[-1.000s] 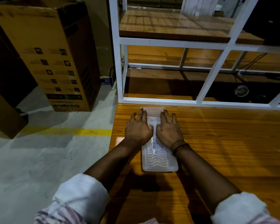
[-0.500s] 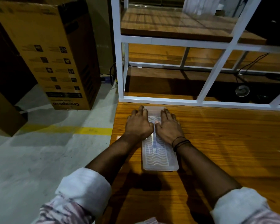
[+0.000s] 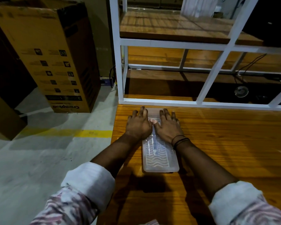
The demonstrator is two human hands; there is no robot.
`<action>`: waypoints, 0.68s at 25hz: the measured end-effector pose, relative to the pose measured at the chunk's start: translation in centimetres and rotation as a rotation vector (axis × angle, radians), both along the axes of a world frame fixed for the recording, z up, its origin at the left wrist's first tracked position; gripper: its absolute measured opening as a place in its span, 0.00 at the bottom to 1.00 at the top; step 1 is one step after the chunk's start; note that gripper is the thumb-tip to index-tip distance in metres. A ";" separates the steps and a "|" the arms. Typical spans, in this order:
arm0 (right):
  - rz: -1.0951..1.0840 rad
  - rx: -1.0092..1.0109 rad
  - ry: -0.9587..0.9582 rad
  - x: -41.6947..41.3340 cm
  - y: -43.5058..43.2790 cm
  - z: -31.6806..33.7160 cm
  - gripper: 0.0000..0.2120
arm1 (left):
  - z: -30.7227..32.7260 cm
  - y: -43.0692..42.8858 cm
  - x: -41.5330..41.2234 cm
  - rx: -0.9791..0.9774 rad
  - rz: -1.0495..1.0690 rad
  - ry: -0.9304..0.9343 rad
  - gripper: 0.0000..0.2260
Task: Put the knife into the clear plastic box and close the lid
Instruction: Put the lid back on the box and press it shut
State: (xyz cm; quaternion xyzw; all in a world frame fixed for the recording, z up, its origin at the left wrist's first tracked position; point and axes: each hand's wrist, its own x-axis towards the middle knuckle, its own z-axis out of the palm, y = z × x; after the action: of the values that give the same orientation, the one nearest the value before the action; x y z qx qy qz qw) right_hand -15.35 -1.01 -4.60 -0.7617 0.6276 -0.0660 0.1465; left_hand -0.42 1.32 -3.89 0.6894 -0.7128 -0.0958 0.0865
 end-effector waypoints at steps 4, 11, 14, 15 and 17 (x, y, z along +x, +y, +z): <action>-0.005 0.012 -0.012 0.0 0.0 0.0 0.36 | -0.1 -0.1 0.1 0.001 0.006 0.026 0.29; -0.037 -0.367 -0.014 -0.1 1.9 0.3 0.18 | 0.9 2.1 -1.0 -0.155 0.040 -0.065 0.18; -0.026 -0.416 -0.046 -0.3 2.2 0.7 0.10 | 0.6 3.7 -1.5 -0.183 -0.018 -0.064 0.17; -0.016 -0.422 -0.043 -0.3 2.4 0.7 0.10 | 0.2 4.3 -1.7 -0.164 -0.019 -0.028 0.20; 0.016 -0.452 -0.043 -0.6 3.0 0.3 0.12 | -0.5 5.1 -2.1 -0.114 -0.023 0.047 0.26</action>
State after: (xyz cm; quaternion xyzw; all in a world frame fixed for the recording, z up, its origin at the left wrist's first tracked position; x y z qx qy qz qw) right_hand -15.92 2.00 -4.32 -0.7787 0.5873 -0.2202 -0.0141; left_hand -2.55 6.47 -4.41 0.6725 -0.7229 -0.0725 0.1413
